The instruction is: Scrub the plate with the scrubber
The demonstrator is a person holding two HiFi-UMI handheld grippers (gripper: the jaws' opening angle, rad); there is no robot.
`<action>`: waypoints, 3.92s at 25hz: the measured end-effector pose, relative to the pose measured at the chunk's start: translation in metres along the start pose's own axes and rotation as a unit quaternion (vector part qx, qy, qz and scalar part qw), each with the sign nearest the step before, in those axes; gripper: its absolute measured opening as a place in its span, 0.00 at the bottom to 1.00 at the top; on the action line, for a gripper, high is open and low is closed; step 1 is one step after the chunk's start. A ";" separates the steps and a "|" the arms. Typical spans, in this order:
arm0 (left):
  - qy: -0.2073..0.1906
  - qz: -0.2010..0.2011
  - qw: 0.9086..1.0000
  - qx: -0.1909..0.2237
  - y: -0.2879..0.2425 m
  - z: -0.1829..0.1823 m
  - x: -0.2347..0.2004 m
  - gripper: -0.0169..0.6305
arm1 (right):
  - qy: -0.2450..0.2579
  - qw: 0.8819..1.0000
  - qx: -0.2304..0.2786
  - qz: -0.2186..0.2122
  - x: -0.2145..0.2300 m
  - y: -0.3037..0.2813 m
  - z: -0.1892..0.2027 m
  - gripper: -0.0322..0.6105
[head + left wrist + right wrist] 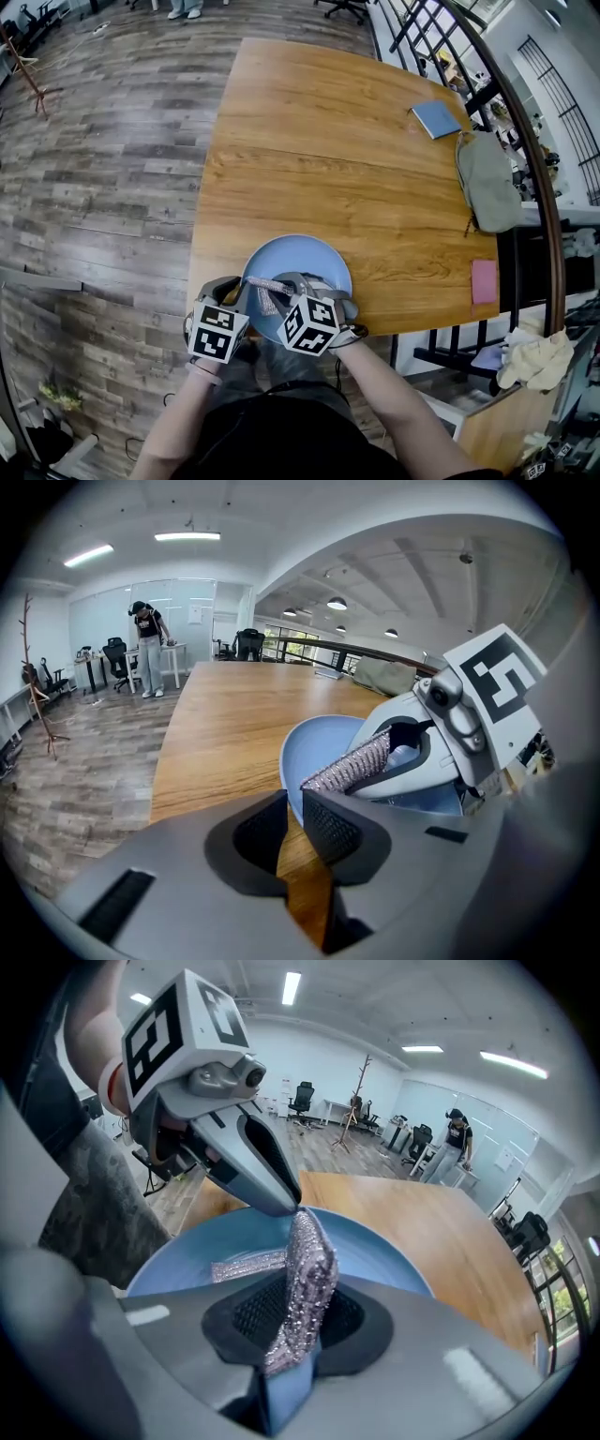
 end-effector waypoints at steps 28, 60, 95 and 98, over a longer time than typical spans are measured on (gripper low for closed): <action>-0.005 -0.035 0.999 0.011 -0.006 -0.010 -0.005 0.08 | 0.177 0.974 -0.082 0.114 0.094 0.010 0.047 0.15; -0.048 0.011 0.998 0.042 0.025 0.024 -0.008 0.12 | -0.009 0.986 -0.131 0.099 0.042 0.063 0.089 0.15; -0.008 0.016 1.000 0.018 0.012 0.027 0.002 0.02 | 0.026 0.999 -0.034 -0.029 -0.032 0.015 0.001 0.15; -0.011 0.017 1.000 0.012 0.009 0.028 0.005 0.02 | 0.035 0.999 -0.017 -0.030 -0.030 0.009 -0.003 0.15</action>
Point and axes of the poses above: the fingertips, and each gripper's own axes: y backward along the fingers, x to its right, z out of its underside, the point moved 8 cm from there along y, backward along the fingers, and after that the axes turned 4 degrees about y, right-handed, at the moved point
